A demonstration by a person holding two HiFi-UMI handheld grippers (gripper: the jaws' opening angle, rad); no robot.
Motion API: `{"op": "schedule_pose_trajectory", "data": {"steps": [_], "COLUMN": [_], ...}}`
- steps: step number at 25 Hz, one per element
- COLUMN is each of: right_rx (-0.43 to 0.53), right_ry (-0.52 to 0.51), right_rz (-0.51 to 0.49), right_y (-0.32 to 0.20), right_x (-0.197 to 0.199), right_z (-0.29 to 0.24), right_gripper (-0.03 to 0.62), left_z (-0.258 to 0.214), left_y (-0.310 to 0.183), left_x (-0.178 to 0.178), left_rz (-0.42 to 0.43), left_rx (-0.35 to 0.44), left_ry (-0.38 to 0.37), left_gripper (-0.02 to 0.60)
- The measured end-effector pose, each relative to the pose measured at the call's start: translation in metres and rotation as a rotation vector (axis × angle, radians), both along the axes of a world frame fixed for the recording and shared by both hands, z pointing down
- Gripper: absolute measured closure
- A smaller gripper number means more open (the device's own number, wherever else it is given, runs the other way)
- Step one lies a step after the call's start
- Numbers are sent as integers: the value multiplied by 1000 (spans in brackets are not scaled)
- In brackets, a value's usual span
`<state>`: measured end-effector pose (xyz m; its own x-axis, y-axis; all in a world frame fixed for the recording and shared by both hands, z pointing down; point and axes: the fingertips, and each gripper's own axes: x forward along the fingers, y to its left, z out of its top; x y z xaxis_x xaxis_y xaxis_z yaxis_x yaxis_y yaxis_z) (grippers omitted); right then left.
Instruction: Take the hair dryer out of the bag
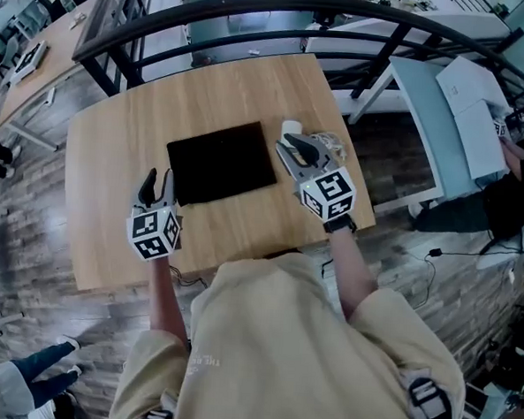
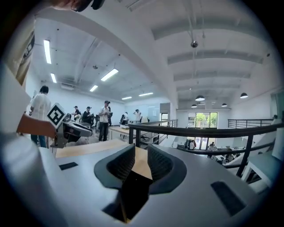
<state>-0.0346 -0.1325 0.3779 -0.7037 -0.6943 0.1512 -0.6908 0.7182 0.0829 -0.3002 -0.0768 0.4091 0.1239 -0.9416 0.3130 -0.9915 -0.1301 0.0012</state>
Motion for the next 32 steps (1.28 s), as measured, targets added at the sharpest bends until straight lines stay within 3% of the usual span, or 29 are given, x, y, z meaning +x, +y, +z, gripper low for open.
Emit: {"op": "schedule_pose_trajectory", "data": {"steps": [9, 15, 23, 32], "right_rx": [28, 86, 102, 93], "right_ry": [-123, -130, -74, -54], "right_rz": [107, 168, 246, 247], "right_y": [35, 43, 41, 37], "right_x": [-36, -38, -53, -58], "right_z": [-40, -56, -60, -62], "right_gripper": [546, 563, 579, 580], "left_z": [-48, -69, -83, -86], "left_y": [22, 26, 22, 16], "left_x": [17, 24, 28, 46], "left_rz": [5, -3, 0, 26], "left_rx": [159, 222, 236, 230], "left_ry": [16, 18, 51, 34], "left_gripper": [508, 553, 571, 571]}}
